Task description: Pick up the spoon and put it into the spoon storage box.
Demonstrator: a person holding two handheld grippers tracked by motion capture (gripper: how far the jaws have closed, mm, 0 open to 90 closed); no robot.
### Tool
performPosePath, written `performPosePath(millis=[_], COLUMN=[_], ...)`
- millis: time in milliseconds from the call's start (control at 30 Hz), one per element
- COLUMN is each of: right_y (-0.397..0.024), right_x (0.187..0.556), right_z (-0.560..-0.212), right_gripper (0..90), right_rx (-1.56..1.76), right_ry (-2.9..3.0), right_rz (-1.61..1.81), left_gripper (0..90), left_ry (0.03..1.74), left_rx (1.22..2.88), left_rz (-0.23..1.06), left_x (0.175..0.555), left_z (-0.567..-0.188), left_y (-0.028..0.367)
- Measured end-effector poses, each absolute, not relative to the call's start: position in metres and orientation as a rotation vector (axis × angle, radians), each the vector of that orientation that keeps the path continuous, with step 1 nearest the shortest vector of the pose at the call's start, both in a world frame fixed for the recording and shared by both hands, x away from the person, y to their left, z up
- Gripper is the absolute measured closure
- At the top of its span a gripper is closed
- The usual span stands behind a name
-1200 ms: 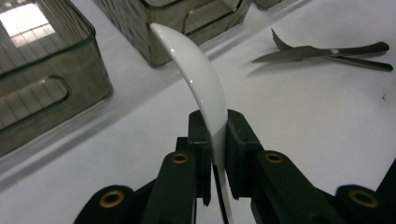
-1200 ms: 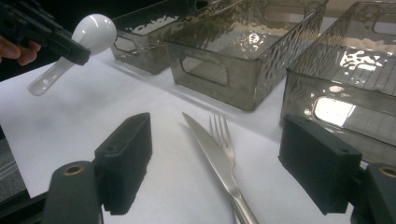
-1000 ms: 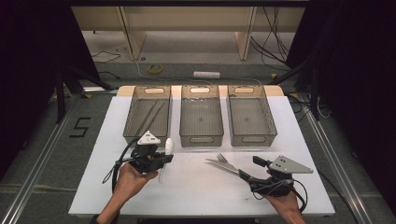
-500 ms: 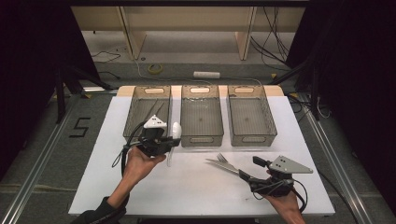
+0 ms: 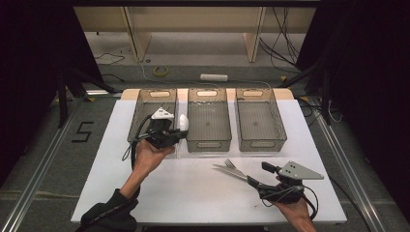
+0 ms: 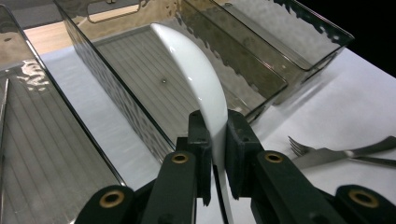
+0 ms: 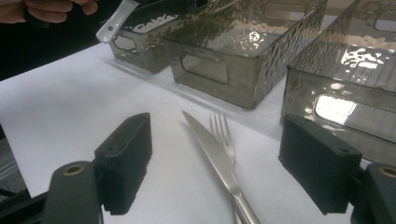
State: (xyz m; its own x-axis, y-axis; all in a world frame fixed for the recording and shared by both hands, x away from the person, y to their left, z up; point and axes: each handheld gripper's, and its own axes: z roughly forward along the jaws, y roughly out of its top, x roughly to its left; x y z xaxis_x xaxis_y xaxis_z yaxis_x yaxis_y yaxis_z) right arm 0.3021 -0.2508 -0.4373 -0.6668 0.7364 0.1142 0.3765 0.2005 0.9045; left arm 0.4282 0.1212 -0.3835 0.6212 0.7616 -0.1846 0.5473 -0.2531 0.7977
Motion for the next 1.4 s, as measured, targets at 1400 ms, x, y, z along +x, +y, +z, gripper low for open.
performPosePath(millis=[1400], right_y=[-0.251], right_x=[0.302], right_z=[-0.437], right_gripper=[26.3], right_rx=[1.042], right_ry=[2.145], right_rz=[1.464], left_gripper=[81.7], left_ry=[1.041], left_rx=[1.879], left_rz=[0.337], left_x=[0.485], left_z=[-0.361], left_y=[0.087])
